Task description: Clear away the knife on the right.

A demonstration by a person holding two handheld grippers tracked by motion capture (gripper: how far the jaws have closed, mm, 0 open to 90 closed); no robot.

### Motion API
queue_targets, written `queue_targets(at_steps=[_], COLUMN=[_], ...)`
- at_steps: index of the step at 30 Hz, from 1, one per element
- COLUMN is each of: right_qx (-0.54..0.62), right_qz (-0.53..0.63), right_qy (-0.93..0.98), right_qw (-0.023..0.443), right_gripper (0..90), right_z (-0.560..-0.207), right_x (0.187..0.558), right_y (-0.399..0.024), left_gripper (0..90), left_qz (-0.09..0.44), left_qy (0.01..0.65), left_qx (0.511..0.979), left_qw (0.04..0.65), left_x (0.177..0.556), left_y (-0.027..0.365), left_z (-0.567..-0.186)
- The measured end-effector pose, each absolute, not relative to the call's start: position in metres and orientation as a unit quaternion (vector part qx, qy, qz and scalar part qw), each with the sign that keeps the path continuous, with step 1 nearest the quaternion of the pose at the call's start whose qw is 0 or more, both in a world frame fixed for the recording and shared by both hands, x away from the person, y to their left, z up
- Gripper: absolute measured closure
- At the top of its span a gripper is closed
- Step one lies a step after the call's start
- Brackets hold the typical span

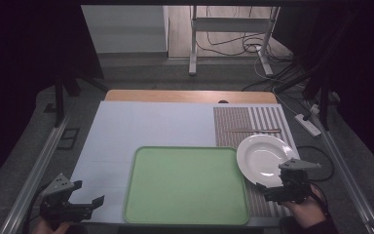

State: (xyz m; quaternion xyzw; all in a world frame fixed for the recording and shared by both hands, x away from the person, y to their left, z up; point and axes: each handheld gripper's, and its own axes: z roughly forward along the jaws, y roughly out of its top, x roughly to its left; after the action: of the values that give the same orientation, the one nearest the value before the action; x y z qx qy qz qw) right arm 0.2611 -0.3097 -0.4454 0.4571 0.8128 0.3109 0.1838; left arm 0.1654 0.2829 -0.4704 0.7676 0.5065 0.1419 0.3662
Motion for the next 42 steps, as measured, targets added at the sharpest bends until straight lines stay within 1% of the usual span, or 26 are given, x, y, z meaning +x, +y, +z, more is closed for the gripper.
queue_targets(at_steps=[9,16,21,31,37,42], right_qx=[0.458,0.454,0.454,0.436,0.43,0.441], right_qz=[0.314,0.316,0.315,0.312,0.309,0.308], right_qy=[0.812,0.812,0.814,0.822,0.827,0.825], right_qw=[0.182,0.185,0.182,0.192,0.187,0.175], right_gripper=[0.0,0.0,0.0,0.0,0.0,0.0], right_z=[-0.444,-0.444,-0.447,-0.45,-0.453,-0.455], right_x=[0.271,0.288,0.293,0.304,0.31,0.319], right_y=[-0.312,-0.308,-0.307,-0.304,-0.301,-0.3], left_gripper=[3.7,3.3,3.1,2.7,2.3,2.2], left_qz=[0.143,0.142,0.142,0.142,0.142,0.142], left_qy=[0.506,0.507,0.507,0.508,0.509,0.509], left_qx=[0.768,0.767,0.767,0.767,0.767,0.766], left_qw=[0.365,0.366,0.366,0.366,0.365,0.366], left_x=[0.165,0.165,0.165,0.166,0.166,0.166], left_y=[0.283,0.283,0.283,0.283,0.284,0.283], left_z=[-0.47,-0.47,-0.47,-0.47,-0.47,-0.47])
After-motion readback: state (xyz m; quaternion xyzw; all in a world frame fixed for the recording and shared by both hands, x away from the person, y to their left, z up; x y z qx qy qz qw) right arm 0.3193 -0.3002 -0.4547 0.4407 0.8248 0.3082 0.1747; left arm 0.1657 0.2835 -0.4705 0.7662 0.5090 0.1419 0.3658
